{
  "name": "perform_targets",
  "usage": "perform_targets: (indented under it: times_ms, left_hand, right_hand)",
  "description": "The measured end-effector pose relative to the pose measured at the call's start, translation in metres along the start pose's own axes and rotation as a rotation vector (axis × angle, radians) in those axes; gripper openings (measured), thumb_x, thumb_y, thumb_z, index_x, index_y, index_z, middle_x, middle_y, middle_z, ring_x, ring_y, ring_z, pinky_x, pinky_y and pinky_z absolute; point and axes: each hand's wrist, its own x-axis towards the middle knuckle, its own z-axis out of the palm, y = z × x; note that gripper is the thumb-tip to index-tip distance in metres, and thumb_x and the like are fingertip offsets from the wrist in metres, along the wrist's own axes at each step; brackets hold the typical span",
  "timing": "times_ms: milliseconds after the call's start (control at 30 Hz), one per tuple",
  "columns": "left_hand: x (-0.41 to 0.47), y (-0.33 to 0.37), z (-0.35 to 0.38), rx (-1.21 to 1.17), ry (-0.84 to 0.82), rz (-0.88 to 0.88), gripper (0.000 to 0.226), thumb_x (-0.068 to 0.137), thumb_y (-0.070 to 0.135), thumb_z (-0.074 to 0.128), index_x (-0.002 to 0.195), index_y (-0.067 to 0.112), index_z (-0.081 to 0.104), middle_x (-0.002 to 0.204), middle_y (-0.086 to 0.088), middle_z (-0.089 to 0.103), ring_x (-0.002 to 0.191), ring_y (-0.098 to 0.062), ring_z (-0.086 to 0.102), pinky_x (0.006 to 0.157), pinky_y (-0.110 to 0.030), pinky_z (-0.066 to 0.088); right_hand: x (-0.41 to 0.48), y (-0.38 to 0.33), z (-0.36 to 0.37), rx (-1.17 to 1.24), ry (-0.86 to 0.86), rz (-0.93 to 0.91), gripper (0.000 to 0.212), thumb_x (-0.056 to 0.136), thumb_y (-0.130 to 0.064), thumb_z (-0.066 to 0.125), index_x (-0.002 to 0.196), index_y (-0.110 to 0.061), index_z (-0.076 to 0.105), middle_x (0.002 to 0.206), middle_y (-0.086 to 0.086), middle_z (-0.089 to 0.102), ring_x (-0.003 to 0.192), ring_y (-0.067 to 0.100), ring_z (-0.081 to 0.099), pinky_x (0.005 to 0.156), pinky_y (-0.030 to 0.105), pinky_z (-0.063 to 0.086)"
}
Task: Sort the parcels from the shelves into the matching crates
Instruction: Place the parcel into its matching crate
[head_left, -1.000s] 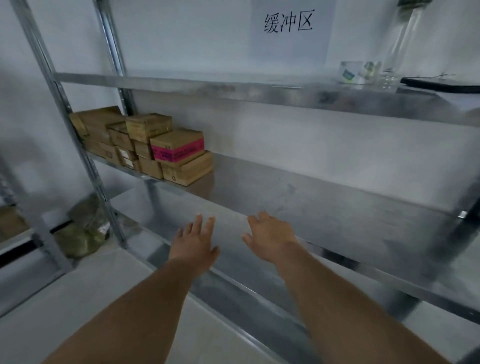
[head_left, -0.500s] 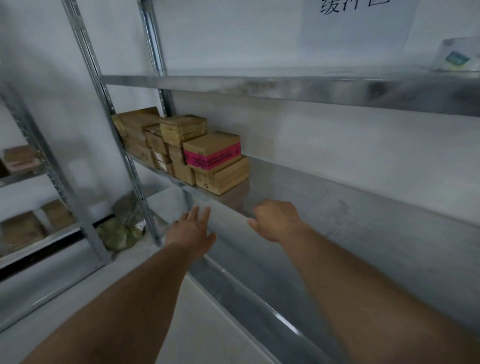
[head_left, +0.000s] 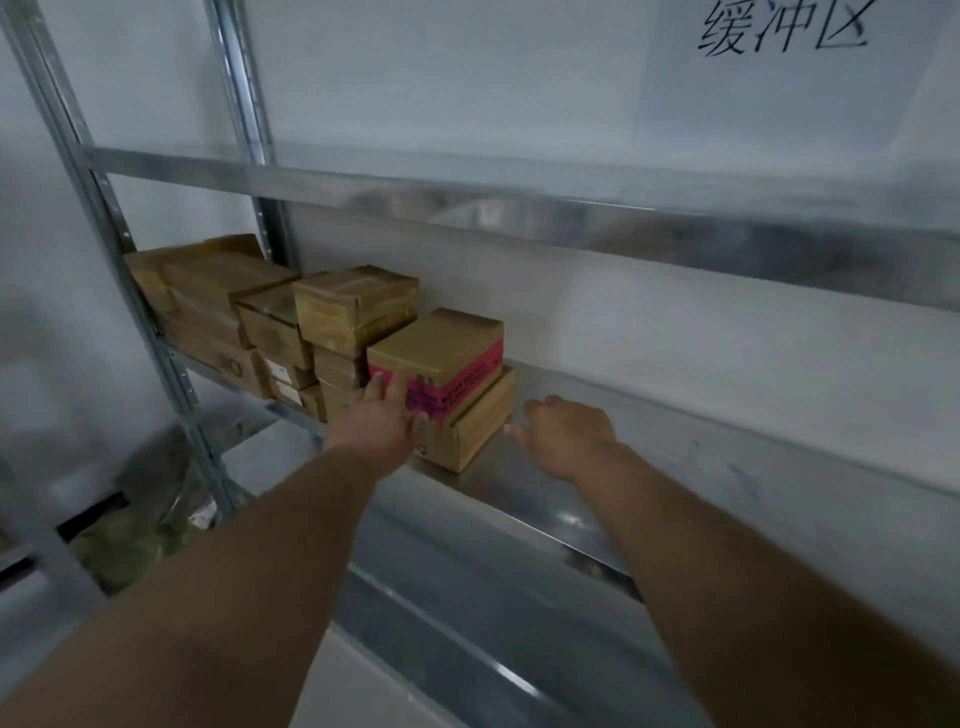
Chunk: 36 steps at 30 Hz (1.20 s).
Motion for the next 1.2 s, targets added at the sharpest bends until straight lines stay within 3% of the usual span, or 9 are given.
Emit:
perform_targets:
  times_ms: [133, 367, 500, 600, 700, 833, 967, 1133, 1200]
  left_hand:
    - [0.051, -0.022, -0.022, -0.050, 0.056, 0.059, 0.057, 0.102, 0.038, 0.029, 0.149, 0.010, 0.018, 0.149, -0.017, 0.030, 0.128, -0.036, 0.041, 0.093, -0.045, 0.042]
    - [0.101, -0.038, -0.026, -0.250, -0.037, 0.051, 0.048, 0.103, 0.029, 0.029, 0.145, 0.006, 0.026, 0.135, -0.023, 0.048, 0.121, -0.038, 0.048, 0.095, -0.039, 0.040]
    - [0.121, -0.040, -0.027, -0.359, -0.074, 0.001, 0.045, 0.102, 0.026, 0.034, 0.142, 0.005, 0.034, 0.133, -0.020, 0.052, 0.119, -0.035, 0.051, 0.090, -0.034, 0.041]
    - [0.131, -0.038, -0.024, -0.531, -0.173, -0.053, 0.039, 0.097, 0.024, 0.044, 0.131, 0.005, 0.048, 0.125, -0.012, 0.057, 0.104, -0.027, 0.055, 0.082, -0.030, 0.043]
    - [0.130, -0.034, -0.017, -0.755, -0.288, -0.041, 0.032, 0.096, 0.020, 0.050, 0.126, 0.011, 0.053, 0.122, -0.004, 0.058, 0.100, -0.022, 0.056, 0.087, -0.030, 0.045]
    - [0.121, -0.021, -0.014, -0.953, -0.425, 0.045, 0.058, 0.095, 0.017, 0.054, 0.147, 0.029, 0.030, 0.137, -0.003, 0.049, 0.103, -0.017, 0.055, 0.078, -0.027, 0.047]
    - [0.110, 0.003, -0.019, -0.951, -0.494, 0.163, 0.088, 0.087, -0.001, 0.062, 0.151, 0.036, 0.017, 0.145, -0.003, 0.040, 0.112, -0.021, 0.053, 0.082, -0.028, 0.050]
    - [0.078, 0.052, -0.011, -0.920, -0.476, 0.309, 0.096, 0.082, -0.007, 0.065, 0.151, 0.036, 0.015, 0.143, -0.005, 0.035, 0.112, -0.019, 0.048, 0.085, -0.033, 0.053]
    - [0.064, 0.074, -0.005, -0.874, -0.460, 0.369, 0.100, 0.081, -0.004, 0.067, 0.151, 0.038, 0.010, 0.140, -0.005, 0.035, 0.110, -0.020, 0.051, 0.091, -0.041, 0.052]
  right_hand:
    - [0.035, -0.026, -0.013, 0.148, 0.028, 0.133, 0.052, 0.100, -0.051, 0.030, 0.129, -0.013, 0.050, 0.130, 0.012, 0.053, 0.119, 0.027, 0.052, 0.091, 0.033, 0.040]
    - [0.080, -0.067, -0.013, 0.506, 0.073, 0.247, 0.053, 0.101, -0.049, 0.032, 0.126, -0.008, 0.057, 0.123, 0.014, 0.061, 0.113, 0.029, 0.056, 0.094, 0.035, 0.045]
    - [0.093, -0.078, -0.008, 0.680, 0.071, 0.328, 0.052, 0.102, -0.045, 0.033, 0.122, -0.002, 0.055, 0.119, 0.015, 0.060, 0.113, 0.030, 0.056, 0.084, 0.029, 0.040]
    - [0.098, -0.079, -0.008, 0.773, 0.090, 0.398, 0.049, 0.102, -0.041, 0.037, 0.132, -0.003, 0.047, 0.126, 0.013, 0.057, 0.114, 0.028, 0.054, 0.085, 0.028, 0.040]
    - [0.097, -0.070, -0.008, 0.941, 0.122, 0.401, 0.054, 0.097, -0.029, 0.049, 0.147, -0.018, 0.030, 0.114, 0.003, 0.057, 0.103, 0.025, 0.060, 0.090, 0.038, 0.051]
    - [0.083, -0.050, -0.012, 1.030, 0.028, 0.365, 0.078, 0.095, -0.015, 0.053, 0.152, -0.038, 0.004, 0.102, -0.004, 0.058, 0.085, 0.020, 0.063, 0.081, 0.039, 0.056]
    - [0.054, -0.020, -0.014, 1.019, 0.083, 0.328, 0.077, 0.091, 0.001, 0.054, 0.152, -0.032, 0.020, 0.136, 0.000, 0.048, 0.093, 0.019, 0.061, 0.087, 0.039, 0.054]
    - [-0.003, 0.020, -0.017, 0.901, 0.225, 0.344, 0.081, 0.084, 0.007, 0.058, 0.150, -0.030, 0.029, 0.145, 0.000, 0.043, 0.113, 0.023, 0.057, 0.091, 0.028, 0.049]
    - [-0.028, 0.037, -0.016, 0.867, 0.264, 0.378, 0.081, 0.083, 0.006, 0.060, 0.149, -0.031, 0.031, 0.144, 0.001, 0.043, 0.114, 0.024, 0.056, 0.095, 0.031, 0.049]
